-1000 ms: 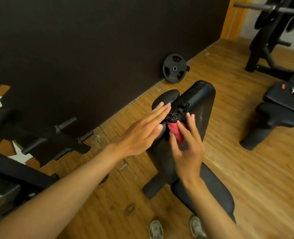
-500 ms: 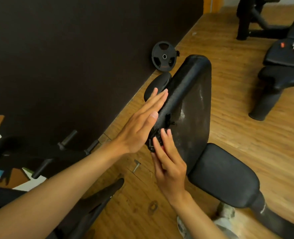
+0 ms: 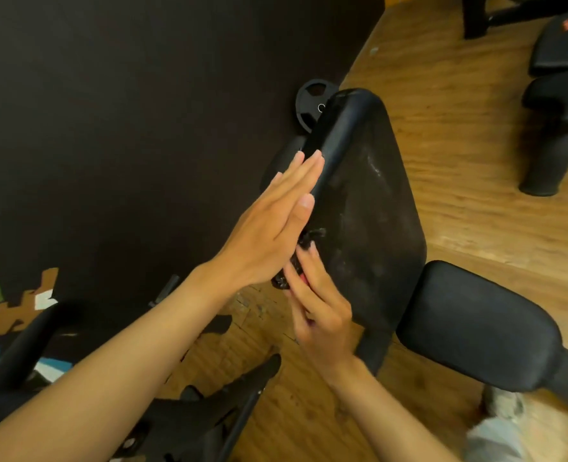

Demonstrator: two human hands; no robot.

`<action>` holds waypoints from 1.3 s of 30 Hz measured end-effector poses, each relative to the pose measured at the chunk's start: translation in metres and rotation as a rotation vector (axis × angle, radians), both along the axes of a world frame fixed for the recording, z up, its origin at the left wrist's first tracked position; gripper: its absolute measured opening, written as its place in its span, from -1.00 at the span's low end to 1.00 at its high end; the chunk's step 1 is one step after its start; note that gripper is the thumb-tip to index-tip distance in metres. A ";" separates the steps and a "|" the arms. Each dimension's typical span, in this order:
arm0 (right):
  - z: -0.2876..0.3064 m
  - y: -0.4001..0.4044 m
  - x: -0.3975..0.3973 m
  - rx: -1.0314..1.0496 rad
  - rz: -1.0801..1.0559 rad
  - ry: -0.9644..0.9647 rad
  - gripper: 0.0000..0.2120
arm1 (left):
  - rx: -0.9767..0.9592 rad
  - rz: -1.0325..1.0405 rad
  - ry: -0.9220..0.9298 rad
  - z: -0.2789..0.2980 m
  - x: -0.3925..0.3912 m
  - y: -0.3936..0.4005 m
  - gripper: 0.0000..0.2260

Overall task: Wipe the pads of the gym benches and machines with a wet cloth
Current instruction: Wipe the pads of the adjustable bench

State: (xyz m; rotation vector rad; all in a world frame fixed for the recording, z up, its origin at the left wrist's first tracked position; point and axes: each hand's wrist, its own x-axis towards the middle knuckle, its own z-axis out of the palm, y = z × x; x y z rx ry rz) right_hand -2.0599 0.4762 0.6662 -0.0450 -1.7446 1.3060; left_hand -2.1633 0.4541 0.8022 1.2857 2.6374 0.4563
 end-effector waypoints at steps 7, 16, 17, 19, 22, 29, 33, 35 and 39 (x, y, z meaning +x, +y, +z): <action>0.022 0.103 -0.081 -0.247 -0.092 -0.110 -0.60 | 0.079 0.100 0.001 -0.003 0.008 0.007 -0.55; -0.015 0.052 -0.037 0.016 0.086 0.003 -0.61 | -0.060 0.104 0.137 -0.004 0.010 0.012 -0.54; -0.011 0.074 -0.057 -0.018 0.075 -0.014 -0.60 | -0.095 0.102 0.157 -0.002 0.010 0.014 -0.54; 0.003 0.125 -0.101 -0.130 0.012 -0.060 -0.60 | -0.184 0.102 0.242 0.001 0.008 0.020 -0.52; 0.019 0.155 -0.128 -0.286 -0.059 -0.093 -0.61 | -0.227 0.133 0.291 0.002 0.001 0.041 -0.50; 0.002 0.092 -0.066 -0.232 0.107 -0.070 -0.58 | -0.301 0.190 0.406 -0.010 -0.001 0.057 -0.44; 0.012 0.168 -0.142 -0.275 -0.025 -0.108 -0.58 | -0.319 0.210 0.443 -0.011 -0.001 0.061 -0.44; 0.013 0.183 -0.154 -0.377 -0.048 -0.111 -0.59 | -0.336 0.216 0.449 -0.012 -0.001 0.062 -0.45; -0.002 0.121 -0.091 -0.403 0.103 -0.154 -0.56 | -0.338 0.218 0.449 -0.010 -0.002 0.064 -0.45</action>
